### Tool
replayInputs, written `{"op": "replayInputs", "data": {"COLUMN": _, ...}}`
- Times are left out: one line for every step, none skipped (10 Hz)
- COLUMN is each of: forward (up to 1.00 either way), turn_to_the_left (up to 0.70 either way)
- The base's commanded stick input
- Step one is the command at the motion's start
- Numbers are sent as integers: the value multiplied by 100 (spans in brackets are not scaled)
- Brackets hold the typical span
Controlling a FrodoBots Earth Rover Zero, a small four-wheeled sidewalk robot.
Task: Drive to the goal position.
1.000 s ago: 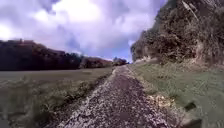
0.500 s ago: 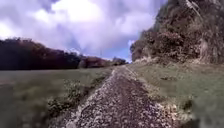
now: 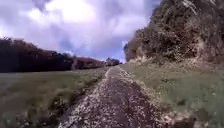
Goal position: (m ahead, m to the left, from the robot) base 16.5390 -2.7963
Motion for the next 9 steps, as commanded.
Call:
{"op": "replayInputs", "data": {"forward": 85, "turn_to_the_left": 0}}
{"op": "replayInputs", "data": {"forward": 85, "turn_to_the_left": 0}}
{"op": "replayInputs", "data": {"forward": 85, "turn_to_the_left": 0}}
{"op": "replayInputs", "data": {"forward": 85, "turn_to_the_left": 0}}
{"op": "replayInputs", "data": {"forward": 85, "turn_to_the_left": 0}}
{"op": "replayInputs", "data": {"forward": 85, "turn_to_the_left": -15}}
{"op": "replayInputs", "data": {"forward": 85, "turn_to_the_left": -23}}
{"op": "replayInputs", "data": {"forward": 85, "turn_to_the_left": -28}}
{"op": "replayInputs", "data": {"forward": 85, "turn_to_the_left": -26}}
